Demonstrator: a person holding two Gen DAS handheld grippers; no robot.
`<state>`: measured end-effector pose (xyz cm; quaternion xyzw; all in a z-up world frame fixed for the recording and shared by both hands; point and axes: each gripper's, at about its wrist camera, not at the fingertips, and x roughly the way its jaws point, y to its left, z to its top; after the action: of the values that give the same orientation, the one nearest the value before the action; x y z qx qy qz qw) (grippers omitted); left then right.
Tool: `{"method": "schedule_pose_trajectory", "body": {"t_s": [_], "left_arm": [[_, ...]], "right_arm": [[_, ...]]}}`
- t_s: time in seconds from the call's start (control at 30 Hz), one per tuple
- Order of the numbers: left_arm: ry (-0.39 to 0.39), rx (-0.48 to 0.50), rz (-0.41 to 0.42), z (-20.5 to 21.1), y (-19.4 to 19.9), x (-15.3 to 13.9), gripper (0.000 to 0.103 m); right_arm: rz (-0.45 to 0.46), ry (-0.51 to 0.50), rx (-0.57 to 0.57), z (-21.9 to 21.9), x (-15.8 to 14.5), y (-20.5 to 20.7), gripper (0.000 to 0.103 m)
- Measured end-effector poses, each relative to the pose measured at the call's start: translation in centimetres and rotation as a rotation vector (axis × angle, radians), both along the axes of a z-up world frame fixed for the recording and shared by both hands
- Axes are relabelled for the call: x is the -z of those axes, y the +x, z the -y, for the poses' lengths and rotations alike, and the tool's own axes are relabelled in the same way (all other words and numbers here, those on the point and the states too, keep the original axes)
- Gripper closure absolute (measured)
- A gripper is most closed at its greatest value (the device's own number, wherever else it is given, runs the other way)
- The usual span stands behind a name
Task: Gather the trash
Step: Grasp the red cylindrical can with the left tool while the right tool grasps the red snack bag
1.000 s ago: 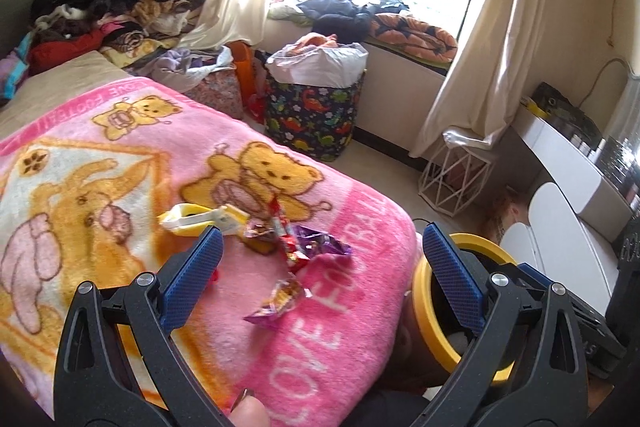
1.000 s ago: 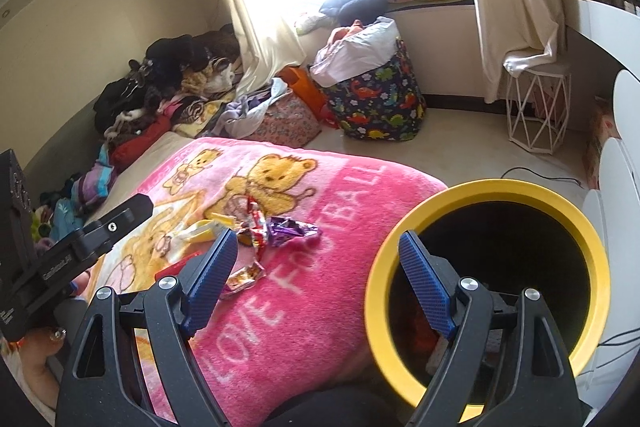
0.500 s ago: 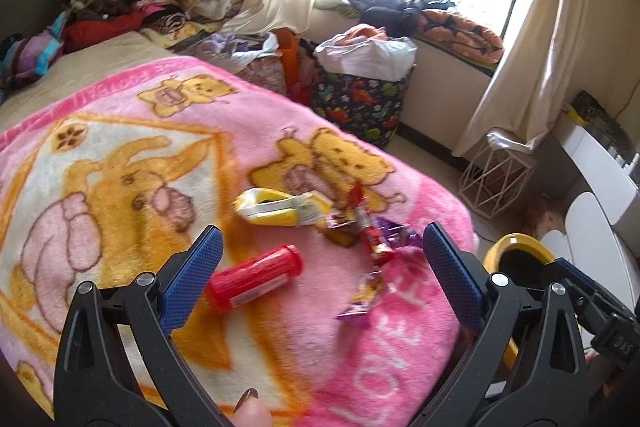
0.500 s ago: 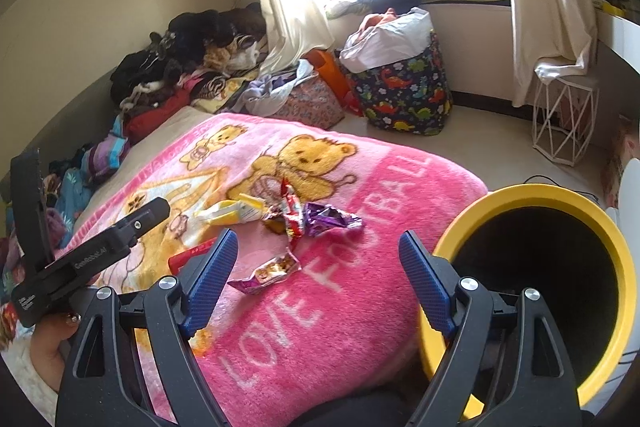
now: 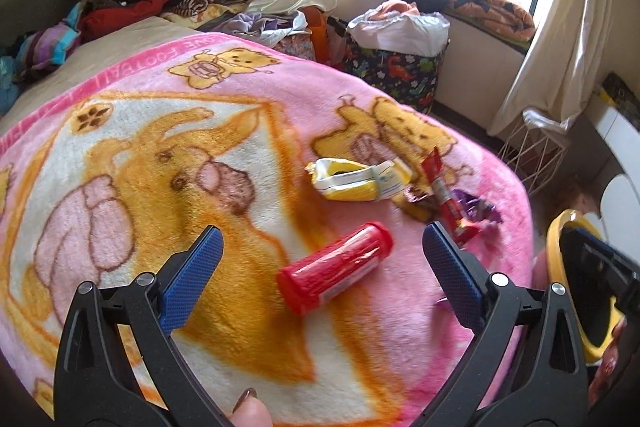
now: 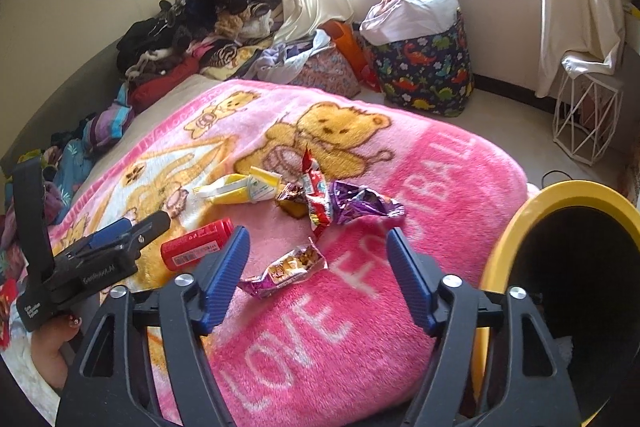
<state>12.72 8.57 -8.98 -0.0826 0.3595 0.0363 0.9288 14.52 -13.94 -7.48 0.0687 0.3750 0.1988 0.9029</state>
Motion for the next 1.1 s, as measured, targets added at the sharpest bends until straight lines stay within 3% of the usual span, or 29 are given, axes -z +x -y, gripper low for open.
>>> {"method": "schedule_pose_trajectory", "body": {"t_s": [0.47,0.67,1.07,1.1], "left_arm": [[0.085,0.134,-0.1,0.6,3.0,2.9,0.028],[0.028,0.141,-0.135,-0.2,3.6,4.3,0.035],[-0.045,0.161,-0.148,0.3,3.2,5.2,0.047],[-0.049,0.16,-0.149,0.3,3.2,5.2,0.048]], "right_arm": [[-0.135,0.008,-0.028,-2.3,4.5,4.9,0.068],[-0.181,0.031,-0.031,-2.7,5.7,6.4,0.078],[-0.177,0.025,-0.037,-3.3,6.5,7.8,0.079],[-0.177,0.026,-0.041,-3.4,6.5,7.9,0.084]]}}
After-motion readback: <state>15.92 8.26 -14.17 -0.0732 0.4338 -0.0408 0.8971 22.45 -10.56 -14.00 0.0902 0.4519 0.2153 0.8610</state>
